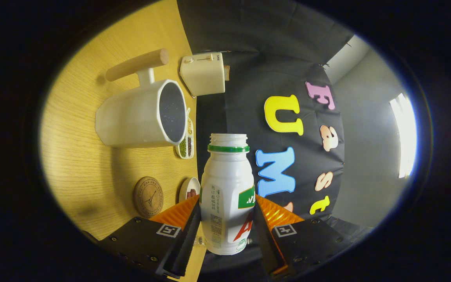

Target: Take the bottle from table, then pour the juice into the cup, finally place the bottle on the coaster

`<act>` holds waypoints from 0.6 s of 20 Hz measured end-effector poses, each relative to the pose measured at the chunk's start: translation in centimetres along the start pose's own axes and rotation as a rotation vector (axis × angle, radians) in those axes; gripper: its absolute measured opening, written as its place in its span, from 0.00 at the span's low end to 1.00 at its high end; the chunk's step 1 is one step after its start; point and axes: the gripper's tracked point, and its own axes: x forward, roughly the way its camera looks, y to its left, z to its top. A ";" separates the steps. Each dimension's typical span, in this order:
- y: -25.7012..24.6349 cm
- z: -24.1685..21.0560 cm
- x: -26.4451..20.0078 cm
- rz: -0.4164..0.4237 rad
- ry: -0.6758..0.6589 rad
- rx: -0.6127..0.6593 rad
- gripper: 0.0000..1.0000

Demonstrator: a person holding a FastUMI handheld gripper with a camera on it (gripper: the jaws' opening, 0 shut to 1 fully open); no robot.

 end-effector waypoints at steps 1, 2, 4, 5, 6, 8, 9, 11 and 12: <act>-0.1 0.0 0.0 -0.011 -0.001 -0.021 0.72; -0.2 0.1 -0.1 -0.019 -0.003 -0.037 0.72; -0.2 0.1 0.0 -0.023 -0.006 -0.055 0.72; -0.1 0.2 0.1 -0.020 -0.006 -0.058 0.72; 0.0 0.2 0.1 -0.019 -0.006 -0.061 0.72; -0.2 0.3 0.1 -0.021 -0.006 -0.075 0.72; -0.3 0.4 0.2 -0.025 -0.006 -0.088 0.72; -0.5 0.3 0.3 -0.034 -0.006 -0.114 0.72; -0.5 0.4 0.2 -0.036 -0.006 -0.123 0.72</act>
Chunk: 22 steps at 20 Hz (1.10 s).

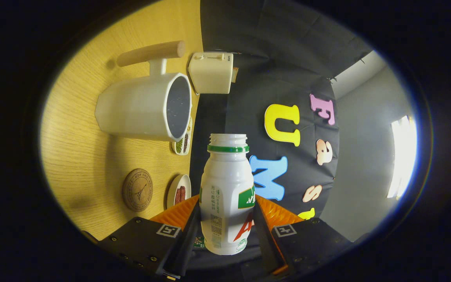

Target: Take the bottle from table, then pour the juice into the cup, finally place the bottle on the coaster

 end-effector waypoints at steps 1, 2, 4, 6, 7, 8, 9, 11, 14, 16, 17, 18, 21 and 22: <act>0.0 0.0 0.1 -0.001 0.000 -0.006 0.72; 0.0 0.0 0.1 -0.002 0.000 -0.010 0.72; -0.1 0.0 0.1 -0.006 0.000 -0.020 0.72; -0.4 0.1 0.2 -0.013 0.002 -0.038 0.72; -0.4 0.2 0.3 -0.017 0.002 -0.049 0.72; -0.4 0.1 0.3 -0.018 0.002 -0.057 0.72; -0.5 0.1 0.4 -0.020 0.000 -0.065 0.72; -0.6 0.1 0.4 -0.021 0.001 -0.078 0.71; -0.6 0.3 0.5 -0.024 -0.006 -0.070 0.71; -0.7 0.3 0.4 -0.028 -0.006 -0.080 0.71; -0.8 0.2 0.5 -0.032 -0.006 -0.085 0.71; -0.8 0.2 0.5 -0.034 -0.007 -0.090 0.71; -0.9 0.3 0.6 -0.037 -0.009 -0.104 0.71; -0.9 0.3 0.6 -0.040 -0.009 -0.108 0.71</act>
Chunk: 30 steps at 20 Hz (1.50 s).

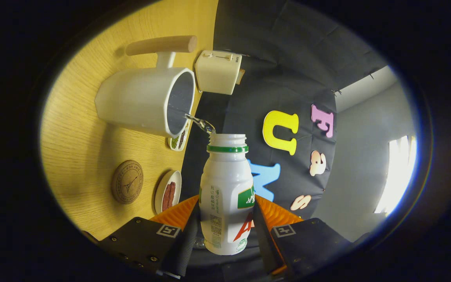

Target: Take the bottle from table, then pour the juice into the cup, finally place the bottle on the coaster

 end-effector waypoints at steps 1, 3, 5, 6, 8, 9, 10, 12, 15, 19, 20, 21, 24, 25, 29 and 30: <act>-0.1 0.0 0.1 -0.001 -0.001 -0.004 0.71; -0.2 -0.1 0.1 -0.006 -0.001 -0.012 0.71; -0.5 0.0 0.2 -0.011 -0.003 -0.015 0.71; -0.5 0.0 0.2 -0.013 -0.004 -0.020 0.71; -0.7 -0.1 0.1 -0.020 -0.005 -0.035 0.71; -0.8 0.0 0.2 -0.025 -0.003 -0.045 0.71; -0.9 0.0 0.2 -0.029 -0.004 -0.051 0.71; -1.1 0.0 0.1 -0.035 -0.008 -0.051 0.71; -1.3 0.2 0.0 -0.043 -0.012 -0.060 0.71; -1.2 0.6 0.0 -0.046 -0.019 -0.095 0.71; -1.0 0.6 0.0 -0.047 -0.021 -0.106 0.71; -1.0 0.7 -0.1 -0.047 -0.022 -0.115 0.71; -0.7 1.3 -0.1 -0.037 -0.029 -0.129 0.71; -0.8 1.5 -0.2 -0.039 -0.035 -0.132 0.71; -0.6 2.0 -0.6 -0.047 -0.054 -0.149 0.71; -0.6 2.1 -0.7 -0.050 -0.058 -0.156 0.71</act>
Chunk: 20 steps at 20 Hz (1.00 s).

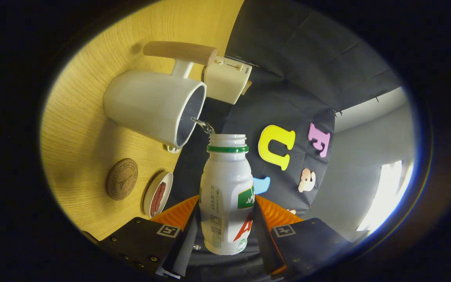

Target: Take the bottle from table, then pour the juice into the cup, finally place the bottle on the coaster

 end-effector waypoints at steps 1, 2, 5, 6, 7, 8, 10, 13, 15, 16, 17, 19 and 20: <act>-0.1 0.2 -0.1 -0.004 -0.003 -0.012 0.71; -0.1 0.3 -0.1 -0.007 -0.004 -0.022 0.71; -0.2 0.5 -0.1 -0.013 -0.008 -0.053 0.71; -0.2 0.6 -0.1 -0.017 -0.009 -0.063 0.71; -0.2 0.6 0.0 -0.018 -0.010 -0.070 0.71; -0.1 0.6 -0.1 -0.017 -0.009 -0.077 0.71; -0.2 0.8 -0.2 -0.016 -0.010 -0.087 0.71; 0.1 0.9 0.1 -0.007 -0.010 -0.102 0.71; -0.1 0.9 0.0 -0.015 -0.013 -0.090 0.71; 0.1 0.9 0.0 -0.009 -0.012 -0.088 0.71; -0.2 0.9 0.0 -0.013 -0.013 -0.094 0.71; -0.4 0.8 0.0 -0.019 -0.012 -0.086 0.71; -0.4 0.8 -0.1 -0.016 -0.013 -0.077 0.71</act>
